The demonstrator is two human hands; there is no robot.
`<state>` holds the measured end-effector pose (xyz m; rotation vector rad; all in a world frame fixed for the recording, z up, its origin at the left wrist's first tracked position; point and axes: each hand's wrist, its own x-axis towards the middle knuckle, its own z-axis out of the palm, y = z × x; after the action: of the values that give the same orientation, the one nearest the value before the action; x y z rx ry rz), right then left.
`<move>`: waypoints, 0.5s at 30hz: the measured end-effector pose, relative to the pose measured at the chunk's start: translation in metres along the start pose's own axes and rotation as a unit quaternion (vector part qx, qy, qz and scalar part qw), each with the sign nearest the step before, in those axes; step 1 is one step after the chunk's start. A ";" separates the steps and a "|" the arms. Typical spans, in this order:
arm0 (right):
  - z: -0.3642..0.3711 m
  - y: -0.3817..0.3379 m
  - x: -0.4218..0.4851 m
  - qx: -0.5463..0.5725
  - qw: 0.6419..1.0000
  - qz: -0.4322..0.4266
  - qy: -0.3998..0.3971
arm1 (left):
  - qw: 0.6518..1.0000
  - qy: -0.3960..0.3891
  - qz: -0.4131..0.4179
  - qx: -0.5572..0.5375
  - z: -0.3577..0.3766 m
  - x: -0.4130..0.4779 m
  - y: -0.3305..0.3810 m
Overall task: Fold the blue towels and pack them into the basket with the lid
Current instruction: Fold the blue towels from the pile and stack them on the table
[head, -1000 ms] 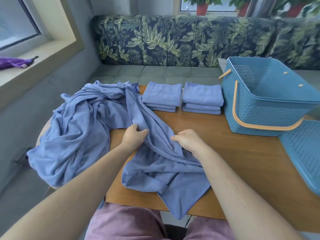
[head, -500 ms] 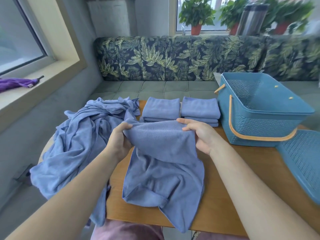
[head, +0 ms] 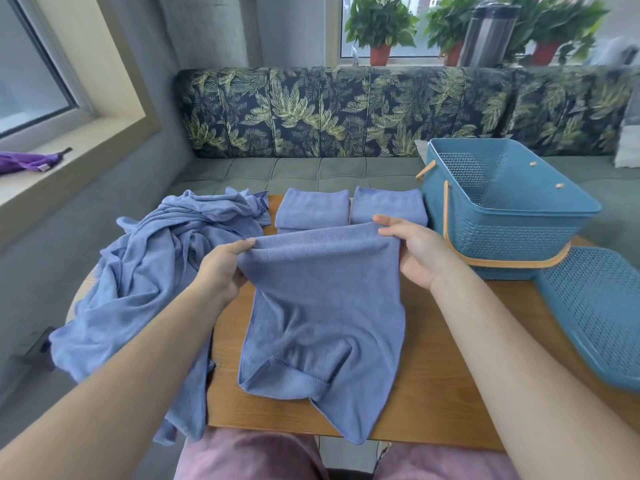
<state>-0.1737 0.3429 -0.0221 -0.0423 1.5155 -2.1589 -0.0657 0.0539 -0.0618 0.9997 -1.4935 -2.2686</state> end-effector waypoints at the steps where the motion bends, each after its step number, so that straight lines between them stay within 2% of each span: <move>1: 0.001 -0.005 0.000 -0.003 1.000 0.001 0.001 | 1.000 -0.008 -0.016 0.001 -0.001 -0.003 0.004; 5: 0.004 -0.024 -0.006 -0.046 0.999 -0.002 0.000 | 0.994 -0.072 -0.084 0.010 0.001 -0.019 0.026; 7: 0.006 -0.033 -0.012 -0.054 0.998 -0.013 0.009 | 0.992 -0.091 -0.088 0.017 0.002 -0.025 0.037; 11: 0.010 -0.055 -0.028 -0.097 0.993 -0.053 0.035 | 0.992 -0.128 -0.002 0.004 0.006 -0.035 0.067; 15: 0.018 -0.084 -0.048 -0.129 0.983 -0.120 0.041 | 0.990 -0.047 0.131 -0.030 0.020 -0.055 0.106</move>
<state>-0.1580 0.3682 0.0717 -0.2393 1.9164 -2.1514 -0.0556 0.0505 0.0588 0.6444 -1.4849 -2.1827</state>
